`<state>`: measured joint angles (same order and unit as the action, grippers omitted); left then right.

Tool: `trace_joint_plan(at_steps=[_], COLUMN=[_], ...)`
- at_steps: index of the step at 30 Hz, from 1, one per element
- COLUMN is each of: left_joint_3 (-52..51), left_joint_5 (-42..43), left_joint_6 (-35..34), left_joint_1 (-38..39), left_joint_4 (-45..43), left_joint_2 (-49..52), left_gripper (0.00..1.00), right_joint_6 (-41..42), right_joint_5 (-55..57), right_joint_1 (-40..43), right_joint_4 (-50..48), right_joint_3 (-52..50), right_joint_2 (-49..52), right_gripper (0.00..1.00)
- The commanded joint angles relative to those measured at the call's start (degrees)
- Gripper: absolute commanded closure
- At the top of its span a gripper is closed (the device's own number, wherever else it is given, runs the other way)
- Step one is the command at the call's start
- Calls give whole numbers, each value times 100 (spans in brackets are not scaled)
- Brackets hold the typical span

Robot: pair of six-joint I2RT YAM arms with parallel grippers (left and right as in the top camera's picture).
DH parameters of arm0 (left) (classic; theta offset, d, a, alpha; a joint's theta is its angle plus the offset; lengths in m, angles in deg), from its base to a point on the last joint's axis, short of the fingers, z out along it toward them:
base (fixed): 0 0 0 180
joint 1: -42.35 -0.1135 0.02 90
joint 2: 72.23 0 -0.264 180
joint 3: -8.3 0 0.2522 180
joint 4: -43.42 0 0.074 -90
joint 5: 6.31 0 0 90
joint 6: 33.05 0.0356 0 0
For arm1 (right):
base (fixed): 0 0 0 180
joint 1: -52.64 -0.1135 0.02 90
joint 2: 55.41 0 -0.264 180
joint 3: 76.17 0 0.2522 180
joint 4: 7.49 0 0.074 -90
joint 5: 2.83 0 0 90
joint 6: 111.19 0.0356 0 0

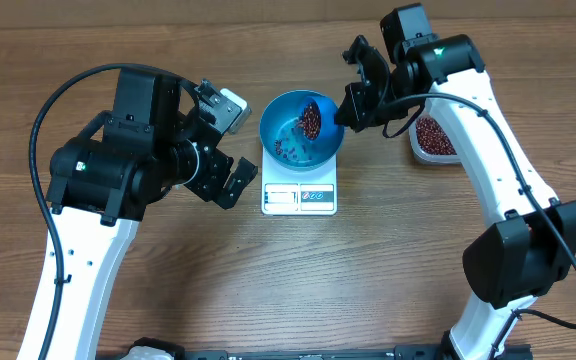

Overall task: Scoop item into bowl and weigh 150g on scale
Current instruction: 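Lift the filled blue scoop and carry it left over the teal bowl, then tilt the scoop with the right gripper to pour beans into the bowl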

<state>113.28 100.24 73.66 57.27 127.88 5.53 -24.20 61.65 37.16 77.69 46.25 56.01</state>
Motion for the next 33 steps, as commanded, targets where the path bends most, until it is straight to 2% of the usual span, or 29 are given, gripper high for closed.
trace_joint_plan(at_steps=[1,8,26,33], left_joint_3=[81,81,81,81], left_joint_5=[87,87,87,87], left_joint_6=[90,90,90,90], left_joint_1=[11,11,11,11], left_joint_4=[-22,-22,-22,-22], left_joint_2=[-24,-24,-24,-24], left_gripper=[0,0,1,0], right_joint_6=[24,24,129,129], right_joint_5=[68,977,990,1705], right_joint_1=[-96,-511,-522,-916], right_joint_4=[-39,-33,-153,-116], right_joint_3=[243,243,243,243], right_joint_2=[-96,-138,-472,-525], right_gripper=[96,96,96,96])
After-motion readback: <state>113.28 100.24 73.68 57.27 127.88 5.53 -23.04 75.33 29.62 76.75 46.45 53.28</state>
